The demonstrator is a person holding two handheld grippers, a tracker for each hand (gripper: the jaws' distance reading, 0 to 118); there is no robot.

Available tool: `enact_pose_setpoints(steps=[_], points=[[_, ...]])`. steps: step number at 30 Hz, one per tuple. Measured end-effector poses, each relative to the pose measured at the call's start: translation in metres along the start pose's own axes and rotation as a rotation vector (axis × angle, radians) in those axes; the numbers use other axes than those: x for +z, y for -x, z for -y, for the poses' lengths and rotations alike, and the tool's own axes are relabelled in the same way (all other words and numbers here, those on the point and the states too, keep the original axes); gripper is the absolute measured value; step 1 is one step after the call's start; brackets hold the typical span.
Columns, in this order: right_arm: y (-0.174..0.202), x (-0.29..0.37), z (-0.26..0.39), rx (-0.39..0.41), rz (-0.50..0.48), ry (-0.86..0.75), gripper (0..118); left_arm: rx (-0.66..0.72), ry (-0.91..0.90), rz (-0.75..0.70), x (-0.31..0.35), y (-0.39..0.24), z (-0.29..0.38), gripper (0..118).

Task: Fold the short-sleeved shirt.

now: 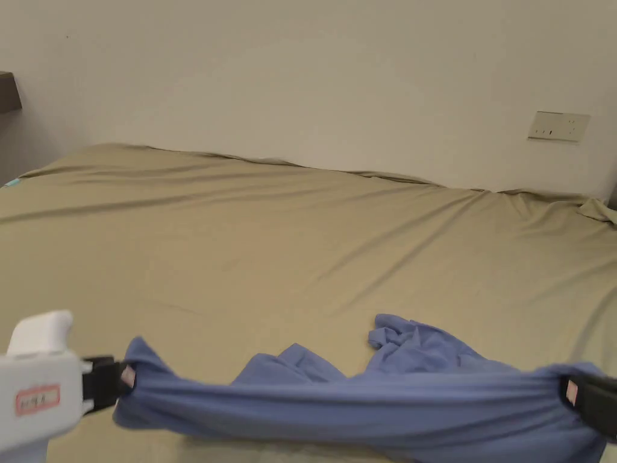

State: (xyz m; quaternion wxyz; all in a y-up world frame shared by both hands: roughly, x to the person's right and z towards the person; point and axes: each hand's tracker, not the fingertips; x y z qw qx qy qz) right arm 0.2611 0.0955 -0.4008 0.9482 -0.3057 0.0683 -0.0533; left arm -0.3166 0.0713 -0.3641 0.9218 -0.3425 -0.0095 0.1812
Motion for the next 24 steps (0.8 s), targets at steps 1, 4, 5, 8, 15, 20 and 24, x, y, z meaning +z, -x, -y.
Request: enact_pose_setpoints(steps=[1,4,5,8,15,20,24], points=[[0.000,0.007,0.012,0.001,-0.008,0.016,6,0.010,0.003,-0.007,0.007,0.003,0.014,0],[0.002,0.024,0.046,0.032,-0.014,0.086,6,0.060,0.038,-0.004,0.026,0.017,0.049,0],[0.003,0.028,0.056,0.036,-0.012,0.101,6,0.067,0.039,-0.014,0.031,0.019,0.058,0],[-0.004,0.031,0.090,0.002,-0.024,0.150,6,0.106,0.081,-0.044,0.042,0.031,0.086,0],[-0.010,0.024,0.127,-0.037,-0.028,0.196,38,0.157,0.182,-0.063,0.034,0.050,0.124,30],[-0.007,0.053,0.116,-0.026,0.000,0.141,99,0.142,0.086,-0.064,0.064,0.044,0.119,96],[0.016,0.090,0.094,0.051,0.109,-0.003,99,-0.055,-0.153,-0.094,0.103,0.006,0.095,96]])
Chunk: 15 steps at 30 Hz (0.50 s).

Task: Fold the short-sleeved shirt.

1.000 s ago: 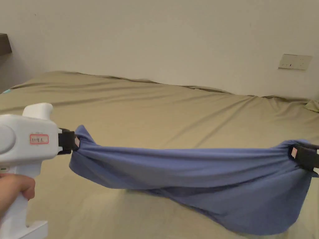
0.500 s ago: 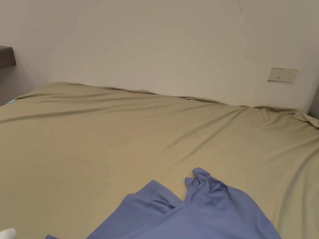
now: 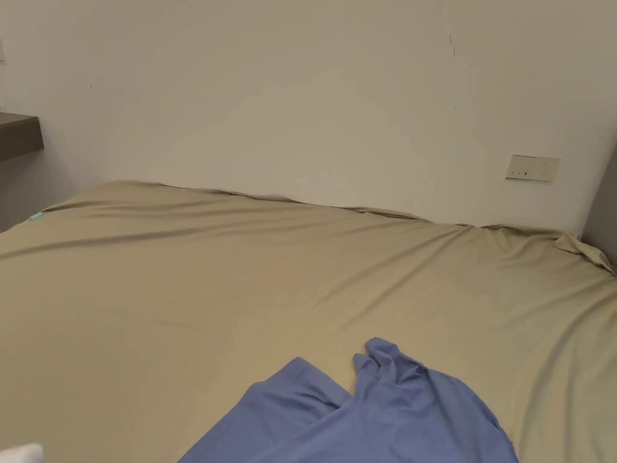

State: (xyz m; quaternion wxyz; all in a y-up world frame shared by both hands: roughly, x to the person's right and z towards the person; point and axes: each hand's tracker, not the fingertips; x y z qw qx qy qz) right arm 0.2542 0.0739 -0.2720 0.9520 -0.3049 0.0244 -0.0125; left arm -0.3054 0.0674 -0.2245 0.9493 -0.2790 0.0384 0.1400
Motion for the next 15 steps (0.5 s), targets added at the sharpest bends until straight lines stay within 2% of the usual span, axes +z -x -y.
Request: enact_pose_setpoints(steps=[1,3,4,5,6,7,8,9,12,15], points=[[0.006,0.009,-0.004,0.014,0.043,-0.037,99,-0.075,-0.056,-0.011,0.008,-0.012,-0.005,97],[0.013,0.025,-0.008,0.029,0.060,-0.089,97,-0.173,-0.139,-0.018,0.017,-0.029,-0.008,96],[0.017,0.035,-0.005,0.021,0.051,-0.113,84,-0.197,-0.172,-0.012,0.021,-0.036,-0.007,93],[0.018,0.039,-0.005,0.011,0.050,-0.135,61,-0.206,-0.192,-0.010,0.023,-0.042,-0.006,82],[0.021,0.043,-0.003,0.010,0.057,-0.149,35,-0.214,-0.197,0.002,0.024,-0.048,-0.005,59],[0.023,0.046,-0.001,0.015,0.074,-0.162,9,-0.215,-0.172,0.005,0.022,-0.052,-0.004,14],[0.025,0.049,0.002,0.028,0.115,-0.181,7,-0.227,-0.156,-0.012,0.020,-0.056,-0.002,2],[0.025,0.052,0.005,0.037,0.117,-0.189,6,-0.247,-0.142,-0.074,0.018,-0.060,0.000,2],[0.023,0.055,0.007,0.008,0.070,-0.171,4,-0.196,-0.111,-0.018,0.018,-0.054,0.000,0],[0.025,0.059,0.007,0.025,0.065,-0.165,4,-0.184,-0.100,-0.032,0.019,-0.045,-0.010,0]])
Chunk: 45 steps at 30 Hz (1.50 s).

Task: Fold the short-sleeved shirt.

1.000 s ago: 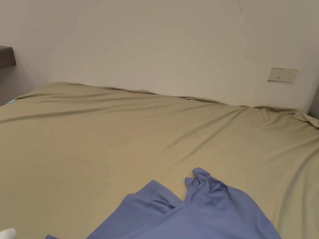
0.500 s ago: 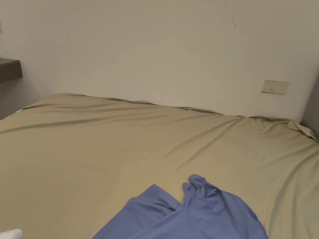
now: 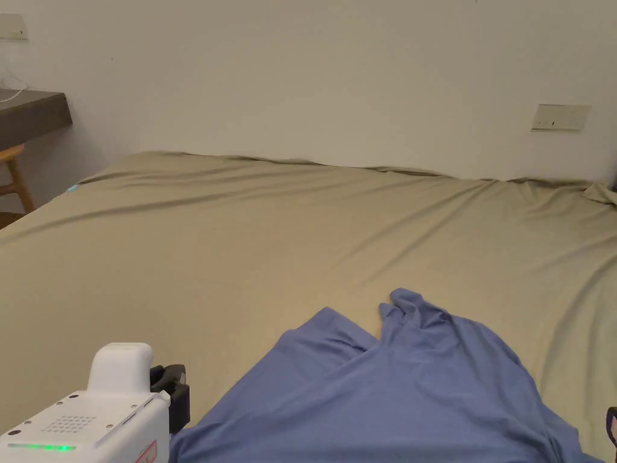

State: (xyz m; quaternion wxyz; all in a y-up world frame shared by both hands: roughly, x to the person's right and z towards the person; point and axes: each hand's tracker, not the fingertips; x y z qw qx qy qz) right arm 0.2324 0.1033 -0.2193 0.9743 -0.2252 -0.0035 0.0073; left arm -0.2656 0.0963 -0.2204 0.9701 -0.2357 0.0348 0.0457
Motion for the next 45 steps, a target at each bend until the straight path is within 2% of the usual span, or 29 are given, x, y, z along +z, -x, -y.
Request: enact_pose_setpoints(steps=[2,3,5,6,7,14,17,18,19,20,22,23,24,25,26,27,29,31,34,36,39,41,42,43,44,45], points=[[0.001,0.001,-0.002,0.008,-0.012,-0.001,4,-0.025,0.073,0.040,-0.007,0.016,-0.007,4],[0.002,0.001,-0.003,0.010,-0.018,-0.001,4,-0.032,0.134,0.069,-0.014,0.025,-0.009,16],[0.006,0.001,-0.005,0.009,-0.033,0.001,4,-0.029,0.232,0.083,-0.030,0.036,-0.007,72],[0.007,-0.001,-0.005,0.003,-0.048,0.006,4,-0.025,0.249,0.078,-0.039,0.040,-0.001,86],[0.008,-0.004,-0.005,-0.003,-0.064,0.015,4,-0.036,0.292,0.076,-0.050,0.043,0.004,86],[0.022,-0.024,-0.005,0.021,-0.104,0.088,4,0.036,0.545,0.043,-0.118,0.040,0.051,86],[0.018,-0.039,-0.009,0.026,-0.111,0.113,4,0.025,0.536,0.041,-0.127,0.035,0.065,84],[0.017,-0.046,-0.011,0.023,-0.118,0.122,4,0.042,0.458,0.019,-0.121,0.033,0.066,72],[0.017,-0.055,-0.017,0.023,-0.130,0.132,4,0.077,0.403,0.019,-0.117,0.033,0.065,31],[0.016,-0.064,-0.023,0.028,-0.149,0.145,4,0.104,0.379,0.033,-0.116,0.033,0.066,3],[0.014,-0.100,-0.044,0.053,-0.209,0.190,7,0.109,0.394,0.046,-0.114,0.031,0.066,3],[0.014,-0.119,-0.055,0.057,-0.243,0.218,20,0.110,0.402,0.048,-0.115,0.030,0.067,3],[0.013,-0.146,-0.071,0.069,-0.287,0.260,40,0.104,0.397,0.042,-0.115,0.029,0.068,3],[0.015,-0.175,-0.089,0.089,-0.315,0.304,77,0.094,0.389,0.052,-0.115,0.029,0.068,3],[0.016,-0.200,-0.101,0.119,-0.345,0.352,98,0.093,0.387,0.058,-0.114,0.029,0.067,3],[0.019,-0.234,-0.114,0.156,-0.375,0.435,103,0.090,0.391,0.061,-0.116,0.028,0.067,3],[0.027,-0.289,-0.132,0.220,-0.382,0.512,103,0.089,0.393,0.059,-0.119,0.028,0.068,3],[0.037,-0.347,-0.143,0.285,-0.315,0.596,103,0.103,0.403,0.069,-0.120,0.029,0.070,3],[0.052,-0.414,-0.145,0.418,-0.241,0.714,103,0.090,0.422,0.075,-0.122,0.028,0.073,3],[0.060,-0.445,-0.140,0.477,-0.199,0.767,103,0.083,0.428,0.069,-0.121,0.028,0.073,3],[0.062,-0.473,-0.126,0.480,-0.258,0.837,103,0.123,0.434,0.076,-0.121,0.031,0.072,3],[0.062,-0.481,-0.118,0.470,-0.248,0.849,103,0.128,0.440,0.081,-0.121,0.031,0.072,3],[0.062,-0.482,-0.115,0.439,-0.250,0.863,102,0.123,0.443,0.082,-0.120,0.029,0.071,3],[0.062,-0.480,-0.114,0.380,-0.281,0.899,93,0.111,0.449,0.083,-0.121,0.027,0.071,3],[0.061,-0.478,-0.113,0.313,-0.315,0.927,73,0.103,0.451,0.083,-0.121,0.026,0.071,3],[0.058,-0.475,-0.111,0.241,-0.348,0.951,42,0.102,0.451,0.086,-0.122,0.025,0.072,3]])
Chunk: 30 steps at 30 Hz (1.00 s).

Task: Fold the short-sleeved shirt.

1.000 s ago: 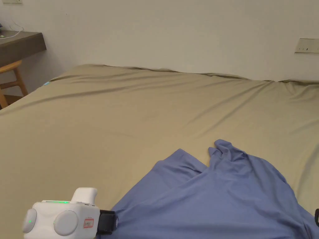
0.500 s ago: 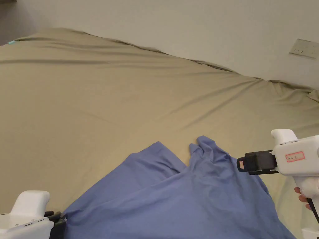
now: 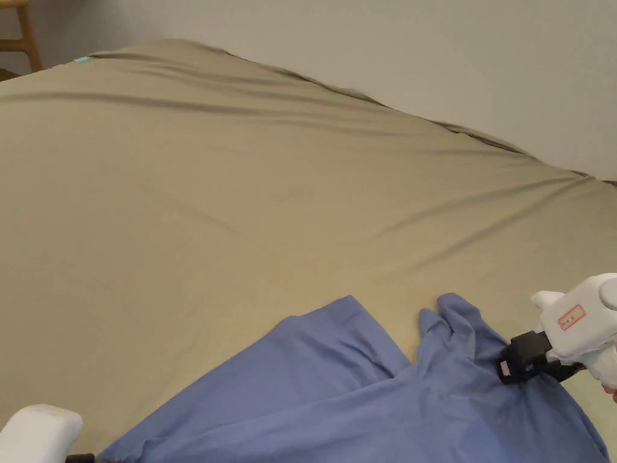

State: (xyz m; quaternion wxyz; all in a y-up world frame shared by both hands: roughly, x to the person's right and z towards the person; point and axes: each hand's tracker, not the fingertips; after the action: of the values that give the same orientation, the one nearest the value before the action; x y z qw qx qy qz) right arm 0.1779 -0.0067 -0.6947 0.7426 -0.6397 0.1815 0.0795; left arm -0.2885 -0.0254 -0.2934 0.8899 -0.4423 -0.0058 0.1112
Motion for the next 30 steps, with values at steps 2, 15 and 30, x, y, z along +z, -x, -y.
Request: enact_pose_setpoints(steps=[2,15,30], points=[[0.010,0.004,0.009,0.008,0.038,-0.037,7,-0.005,-0.001,0.001,-0.001,-0.001,0.001,3],[0.031,0.206,0.070,0.066,0.117,-0.598,6,-0.015,-0.227,0.113,0.068,0.001,-0.080,3],[-0.008,0.414,0.087,-0.119,0.363,-1.072,6,-0.242,-0.472,0.045,0.137,-0.076,-0.367,3]])
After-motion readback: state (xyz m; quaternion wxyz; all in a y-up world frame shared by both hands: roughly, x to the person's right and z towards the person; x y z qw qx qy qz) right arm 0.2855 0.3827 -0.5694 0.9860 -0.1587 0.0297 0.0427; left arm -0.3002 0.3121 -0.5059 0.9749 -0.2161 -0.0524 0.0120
